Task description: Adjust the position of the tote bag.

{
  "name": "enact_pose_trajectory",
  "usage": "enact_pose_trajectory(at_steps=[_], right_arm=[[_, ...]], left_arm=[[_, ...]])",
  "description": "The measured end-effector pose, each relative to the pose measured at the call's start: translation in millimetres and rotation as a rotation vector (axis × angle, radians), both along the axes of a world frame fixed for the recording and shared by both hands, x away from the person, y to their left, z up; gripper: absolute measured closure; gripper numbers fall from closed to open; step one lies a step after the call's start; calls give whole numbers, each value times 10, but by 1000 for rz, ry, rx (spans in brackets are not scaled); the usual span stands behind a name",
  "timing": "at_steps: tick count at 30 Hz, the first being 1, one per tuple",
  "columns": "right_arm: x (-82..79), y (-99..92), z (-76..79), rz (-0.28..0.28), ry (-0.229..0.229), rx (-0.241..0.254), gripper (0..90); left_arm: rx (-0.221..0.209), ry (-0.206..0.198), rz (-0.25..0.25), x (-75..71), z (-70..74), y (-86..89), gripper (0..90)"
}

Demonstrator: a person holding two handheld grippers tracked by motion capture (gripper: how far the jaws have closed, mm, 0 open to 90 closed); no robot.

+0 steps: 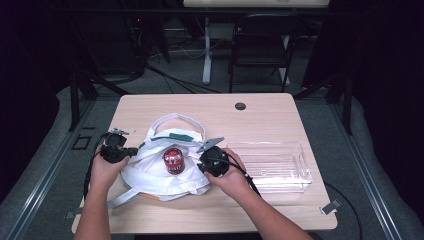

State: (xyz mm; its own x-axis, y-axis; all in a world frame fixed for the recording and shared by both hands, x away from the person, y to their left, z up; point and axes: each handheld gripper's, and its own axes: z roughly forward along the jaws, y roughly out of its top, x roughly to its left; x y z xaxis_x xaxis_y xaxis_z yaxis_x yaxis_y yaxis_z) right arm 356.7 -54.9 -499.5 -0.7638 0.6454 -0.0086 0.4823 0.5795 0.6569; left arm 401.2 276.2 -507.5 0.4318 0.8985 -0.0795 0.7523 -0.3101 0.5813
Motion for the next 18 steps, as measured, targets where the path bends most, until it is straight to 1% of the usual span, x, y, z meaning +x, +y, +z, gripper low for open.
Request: enact_pose_trajectory(at_steps=[1, 2, 5, 7, 8, 9, 10, 12, 16, 18], right_arm=[[1, -2, -5, -1, 7, 0, 793], [5, -2, -12, 2, 24, 6, 807], [7, 1, -33, 5, 24, -2, 822], [-10, 18, -60, 9, 18, -20, 845], [-10, 18, -60, 9, 18, -20, 845], [-28, 38, -81, 20, 7, -45, 856], [-28, 38, -81, 20, 7, -45, 856], [-41, 52, -99, 25, 4, -61, 863], [-47, 73, -128, 38, 10, -86, 872], [-44, 76, -142, 42, 23, -91, 873]], left_arm=[[-2, -2, 0, 1, -2, 2, 886], [-5, -2, 1, 1, -3, 4, 886], [-11, -2, 4, -1, -4, 12, 886], [-16, -5, 5, -1, -6, 15, 886], [-16, -5, 5, -1, -6, 15, 886], [-15, -4, 4, -2, -6, 15, 885], [-16, -3, 2, -2, -7, 15, 885], [-18, -3, 5, -5, -6, 17, 886], [-16, -1, 1, -8, -1, 21, 886], [-14, -2, -1, -9, 0, 21, 885]])
